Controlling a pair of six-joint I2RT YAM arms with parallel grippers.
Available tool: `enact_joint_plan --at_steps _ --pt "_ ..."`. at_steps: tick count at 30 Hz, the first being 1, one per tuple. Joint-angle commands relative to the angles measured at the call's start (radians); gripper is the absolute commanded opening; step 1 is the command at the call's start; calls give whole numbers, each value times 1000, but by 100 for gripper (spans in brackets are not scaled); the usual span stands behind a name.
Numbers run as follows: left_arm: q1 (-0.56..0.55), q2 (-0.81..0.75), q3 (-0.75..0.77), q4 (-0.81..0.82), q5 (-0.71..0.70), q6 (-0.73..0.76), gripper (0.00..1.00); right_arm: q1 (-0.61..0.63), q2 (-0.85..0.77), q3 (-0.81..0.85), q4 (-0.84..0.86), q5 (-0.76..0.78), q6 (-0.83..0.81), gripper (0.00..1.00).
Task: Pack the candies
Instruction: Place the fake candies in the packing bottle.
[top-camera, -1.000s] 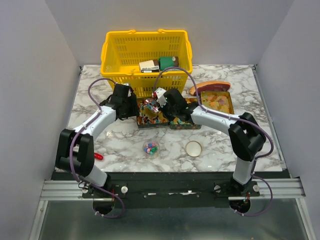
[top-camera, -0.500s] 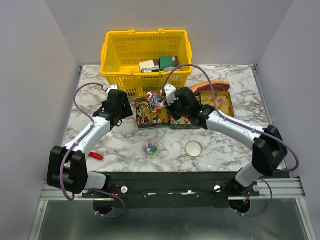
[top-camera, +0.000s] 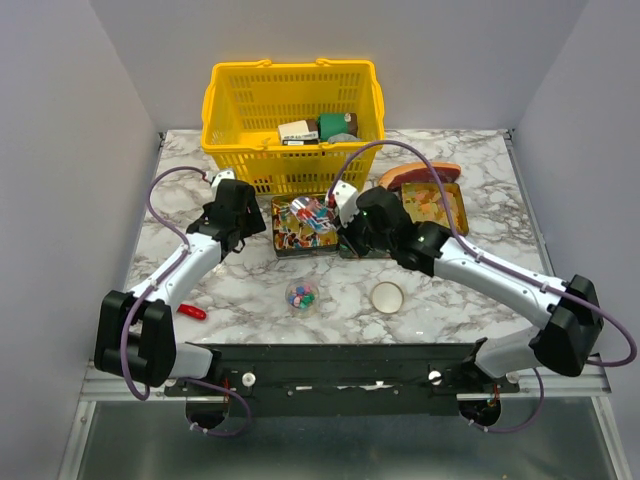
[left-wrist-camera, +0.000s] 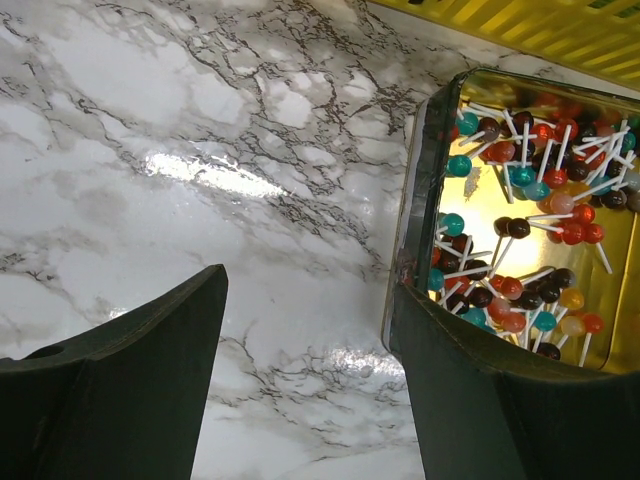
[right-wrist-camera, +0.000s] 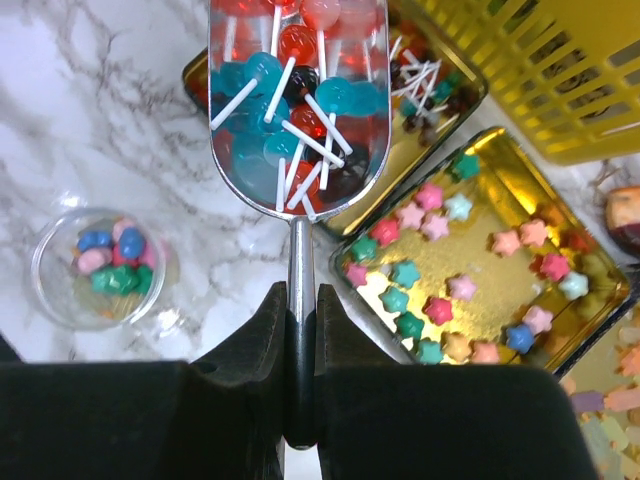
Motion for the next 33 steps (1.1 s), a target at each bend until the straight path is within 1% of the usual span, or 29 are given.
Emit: enact_joint_plan --at_steps 1,5,6,9,12,15,19,21,27,33 --pt "-2 9 4 7 -11 -13 79 59 -65 15 -178 7 35 1" --pt "-2 15 7 5 0 -13 79 124 -91 10 -276 -15 98 1" --pt "-2 18 10 4 1 -13 79 136 -89 12 -322 -41 120 1" --pt "-1 27 11 7 15 -15 79 193 -83 4 -391 -81 199 1" --pt "-1 38 18 5 29 -18 79 234 -89 -17 -427 -97 243 1" --pt "-1 38 18 5 38 -18 79 248 -94 -39 -462 -105 260 1" --pt "-1 38 19 5 44 -16 79 259 -82 -28 -520 -114 253 1" --pt "-1 38 22 5 47 -15 79 259 -62 -11 -574 -100 251 1" --pt "-1 35 38 -24 36 -10 79 259 -22 53 -666 -77 239 1" --pt "1 13 41 -23 35 -3 79 259 18 102 -715 -66 243 1"
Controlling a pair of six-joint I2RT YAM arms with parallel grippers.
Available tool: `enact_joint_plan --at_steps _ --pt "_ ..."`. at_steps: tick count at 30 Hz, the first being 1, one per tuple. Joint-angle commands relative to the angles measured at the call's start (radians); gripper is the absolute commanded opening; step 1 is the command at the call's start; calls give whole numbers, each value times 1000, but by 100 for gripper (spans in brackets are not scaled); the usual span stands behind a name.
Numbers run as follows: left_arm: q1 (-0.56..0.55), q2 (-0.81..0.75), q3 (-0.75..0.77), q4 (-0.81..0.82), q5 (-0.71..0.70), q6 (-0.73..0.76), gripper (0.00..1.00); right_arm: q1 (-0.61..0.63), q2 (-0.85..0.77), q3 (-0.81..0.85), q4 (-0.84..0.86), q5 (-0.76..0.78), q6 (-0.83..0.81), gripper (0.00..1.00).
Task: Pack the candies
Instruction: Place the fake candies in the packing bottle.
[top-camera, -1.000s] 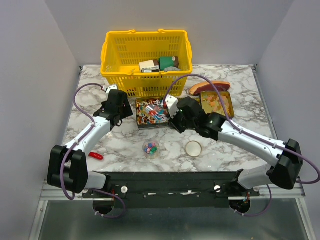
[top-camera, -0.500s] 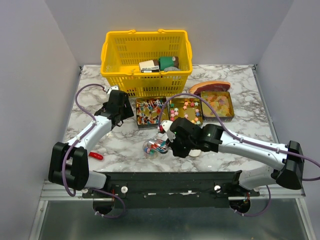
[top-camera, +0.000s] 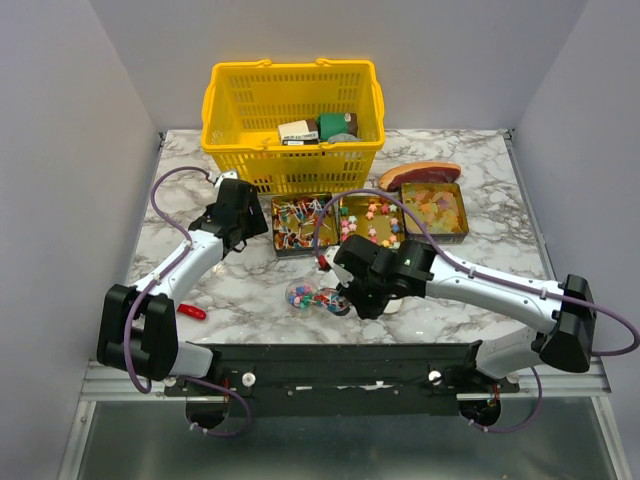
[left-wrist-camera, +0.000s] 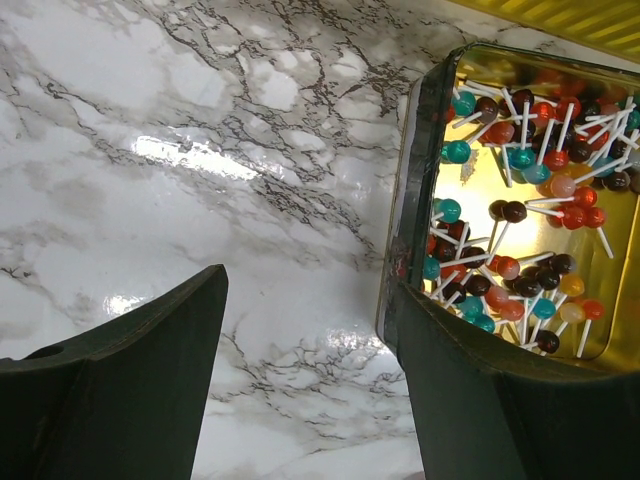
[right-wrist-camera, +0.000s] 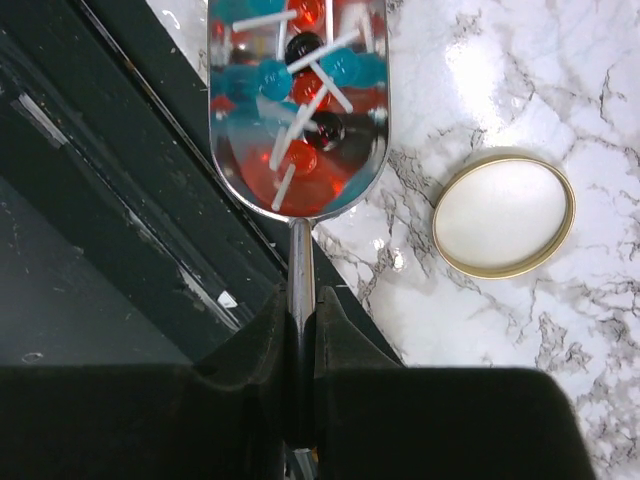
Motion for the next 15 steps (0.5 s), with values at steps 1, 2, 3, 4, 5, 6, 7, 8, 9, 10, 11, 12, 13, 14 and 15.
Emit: enact_joint_plan --at_steps 1,2,3,4,5,6,7,8,9,10,11,12,13,14,15 --pt "1 -21 27 -8 -1 3 79 5 23 63 -76 20 9 1" --pt "1 -22 29 -8 -3 3 79 7 33 68 -76 20 11 1" --pt "4 -22 30 -10 -1 5 80 7 39 74 -83 16 11 1" --pt "4 -24 32 -11 -1 5 80 7 47 84 -88 16 11 1" --pt "4 -24 32 -11 -1 6 80 7 53 89 -91 16 12 1" --pt "6 -25 33 -13 -1 8 80 7 59 94 -97 17 12 1" --pt "7 -25 35 -16 0 8 80 7 61 97 -99 14 12 1" --pt "9 -27 35 -16 2 8 80 5 62 106 -102 14 11 1" --pt "9 -27 35 -16 2 8 80 7 67 110 -109 17 9 1" --pt "12 -27 36 -16 3 6 80 7 69 115 -114 17 11 1" --pt "12 -27 36 -13 5 8 80 7 73 123 -117 17 9 1" --pt "13 -27 36 -13 6 6 80 7 73 126 -126 16 9 1" --pt "15 -29 36 -13 9 8 80 5 73 127 -128 14 8 1" --pt "16 -26 38 -14 9 6 80 7 75 129 -131 11 8 1" --pt "18 -25 38 -16 9 6 80 7 78 133 -135 13 9 1"
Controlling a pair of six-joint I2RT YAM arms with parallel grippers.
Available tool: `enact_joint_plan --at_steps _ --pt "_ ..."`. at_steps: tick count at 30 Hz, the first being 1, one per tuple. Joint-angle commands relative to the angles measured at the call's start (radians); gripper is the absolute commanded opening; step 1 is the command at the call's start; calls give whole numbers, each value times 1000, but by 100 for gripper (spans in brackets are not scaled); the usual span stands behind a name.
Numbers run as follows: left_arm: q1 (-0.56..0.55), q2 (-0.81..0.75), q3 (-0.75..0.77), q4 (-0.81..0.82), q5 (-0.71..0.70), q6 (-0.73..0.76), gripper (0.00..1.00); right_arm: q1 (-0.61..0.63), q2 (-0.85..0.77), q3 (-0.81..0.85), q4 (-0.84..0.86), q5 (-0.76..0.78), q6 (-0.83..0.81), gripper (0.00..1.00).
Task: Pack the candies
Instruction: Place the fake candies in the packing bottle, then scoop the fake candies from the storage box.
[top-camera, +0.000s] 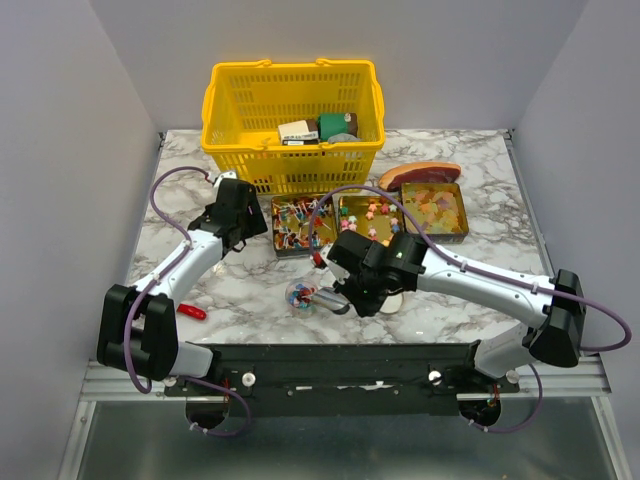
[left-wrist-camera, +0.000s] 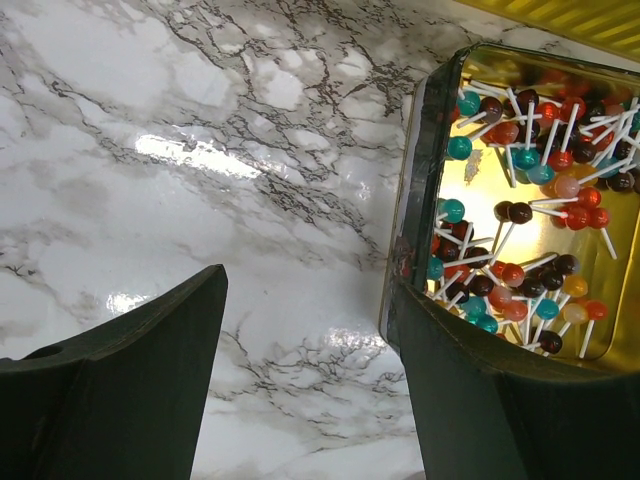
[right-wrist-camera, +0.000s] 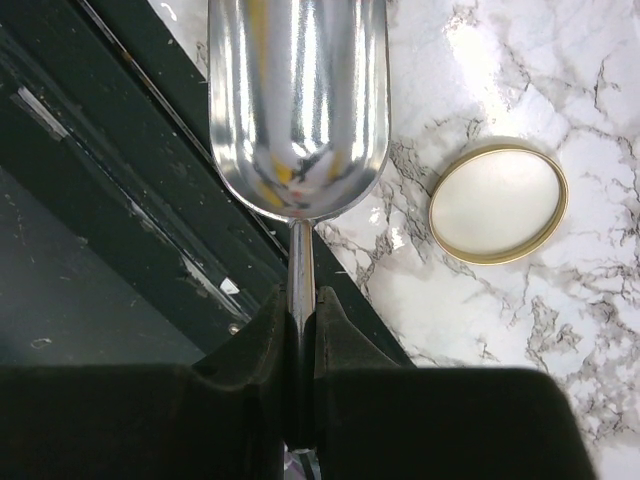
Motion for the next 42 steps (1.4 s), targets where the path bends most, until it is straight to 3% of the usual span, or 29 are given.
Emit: enact_joint_plan --at_steps 1,8,18,22,28,35,42 --pt "10 -25 36 -10 9 5 80 5 11 40 -53 10 7 1" --pt "14 -21 36 -9 18 2 80 7 0 51 -73 17 23 1" --pt "17 -4 42 -7 62 3 80 4 -23 126 -88 167 19 1" --pt "17 16 44 -5 113 8 80 -76 14 198 -59 217 -26 1" --pt "17 99 59 -2 264 10 80 -214 167 333 23 206 -70 1" --pt "16 185 90 -25 323 -4 75 -320 465 669 -118 125 -47 1" --pt "10 210 96 -30 343 -3 65 -354 586 708 -163 37 -46 1"
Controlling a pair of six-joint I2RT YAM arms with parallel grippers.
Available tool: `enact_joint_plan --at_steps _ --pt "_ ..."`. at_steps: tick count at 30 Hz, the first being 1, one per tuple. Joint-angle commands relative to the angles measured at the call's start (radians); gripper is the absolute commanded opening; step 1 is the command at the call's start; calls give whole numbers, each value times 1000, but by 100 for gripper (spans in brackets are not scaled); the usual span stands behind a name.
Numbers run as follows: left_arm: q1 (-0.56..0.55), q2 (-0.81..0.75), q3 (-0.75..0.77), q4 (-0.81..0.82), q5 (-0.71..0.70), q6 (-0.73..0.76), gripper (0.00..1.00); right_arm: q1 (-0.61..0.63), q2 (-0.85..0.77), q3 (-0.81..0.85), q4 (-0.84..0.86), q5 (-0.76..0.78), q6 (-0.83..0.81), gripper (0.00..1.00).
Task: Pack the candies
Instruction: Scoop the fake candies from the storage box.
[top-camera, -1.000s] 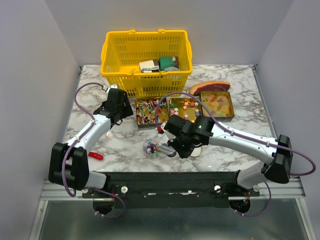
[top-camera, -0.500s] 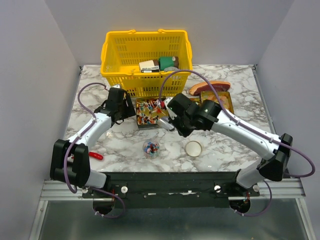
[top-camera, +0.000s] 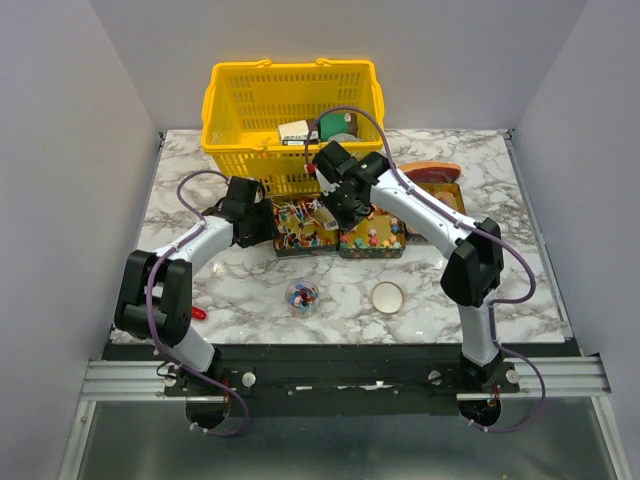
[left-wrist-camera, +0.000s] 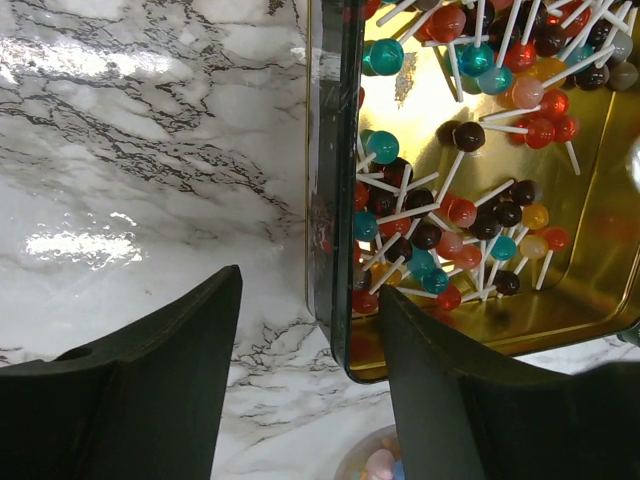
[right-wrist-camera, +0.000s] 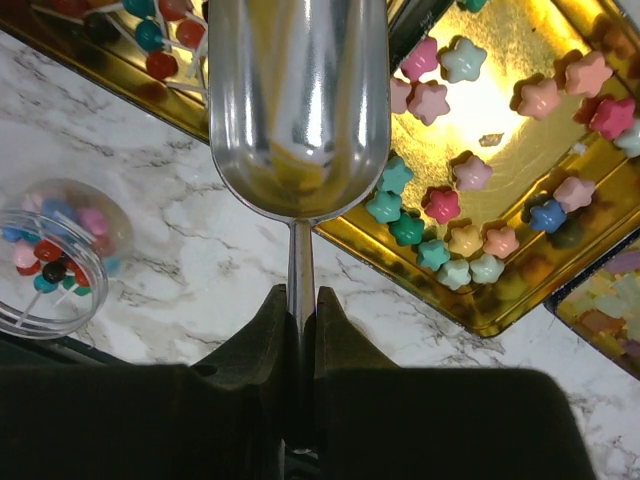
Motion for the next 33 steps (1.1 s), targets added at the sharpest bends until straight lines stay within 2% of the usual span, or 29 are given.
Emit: enact_joint_plan --at_steps 1,4,11,18,25,31,33 --pt "-3 15 33 -20 40 1 64 -18 38 24 -84 -76 1 1" --pt "-8 17 32 -20 36 4 61 -19 48 -9 -86 -76 1 1" --pt "-14 43 38 -25 25 11 45 -21 79 10 -73 -107 -11 1" --pt "-31 64 47 -36 14 11 40 -21 140 33 -75 -113 -16 1" --pt "-40 71 49 -37 5 15 30 -21 222 113 -67 -87 -3 1" --pt "-45 75 55 -42 -3 22 14 -22 280 132 -31 -42 14 1" --pt "-46 80 58 -40 -3 27 6 -22 286 115 -1 -30 15 1"
